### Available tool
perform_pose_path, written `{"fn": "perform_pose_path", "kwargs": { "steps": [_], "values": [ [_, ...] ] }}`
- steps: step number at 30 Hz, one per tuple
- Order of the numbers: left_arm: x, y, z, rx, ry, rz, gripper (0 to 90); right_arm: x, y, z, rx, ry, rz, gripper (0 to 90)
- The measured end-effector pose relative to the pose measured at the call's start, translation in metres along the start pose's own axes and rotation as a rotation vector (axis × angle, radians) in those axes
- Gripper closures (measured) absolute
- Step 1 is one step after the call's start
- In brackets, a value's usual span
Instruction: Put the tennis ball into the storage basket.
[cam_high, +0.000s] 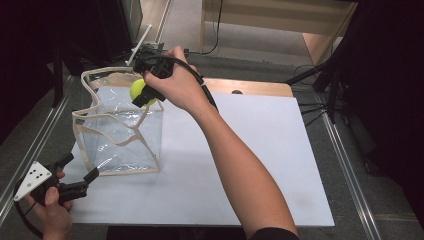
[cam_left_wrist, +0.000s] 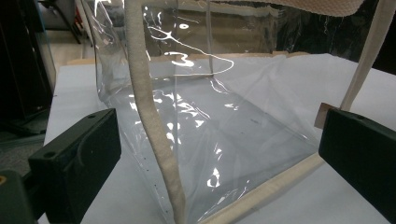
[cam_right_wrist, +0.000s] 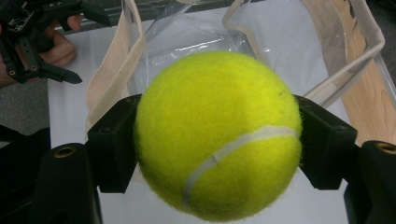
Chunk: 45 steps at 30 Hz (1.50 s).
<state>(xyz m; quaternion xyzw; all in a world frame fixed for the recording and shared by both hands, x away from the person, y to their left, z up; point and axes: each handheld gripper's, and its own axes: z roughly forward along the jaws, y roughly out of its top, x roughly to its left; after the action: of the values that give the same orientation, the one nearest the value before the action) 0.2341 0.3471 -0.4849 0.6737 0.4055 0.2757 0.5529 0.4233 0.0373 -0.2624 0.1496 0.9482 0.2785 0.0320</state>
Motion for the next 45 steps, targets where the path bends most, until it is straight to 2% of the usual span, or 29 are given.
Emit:
{"fn": "perform_pose_path", "kwargs": {
  "steps": [12, 28, 45],
  "values": [
    [0.0, 0.0, 0.0, -0.001, -0.001, -0.001, 0.0, 0.003, 0.011, 0.011, 0.006, 0.015, -0.016, 23.9],
    [0.0, 0.0, 0.0, -0.012, -0.003, -0.011, 0.0, 0.007, 0.016, 0.026, 0.021, 0.026, -0.033, 23.9],
    [0.0, 0.0, 0.001, -0.008, -0.005, -0.007, 0.0, 0.006, 0.01, 0.044, 0.046, 0.042, -0.039, 23.9]
  ]
}}
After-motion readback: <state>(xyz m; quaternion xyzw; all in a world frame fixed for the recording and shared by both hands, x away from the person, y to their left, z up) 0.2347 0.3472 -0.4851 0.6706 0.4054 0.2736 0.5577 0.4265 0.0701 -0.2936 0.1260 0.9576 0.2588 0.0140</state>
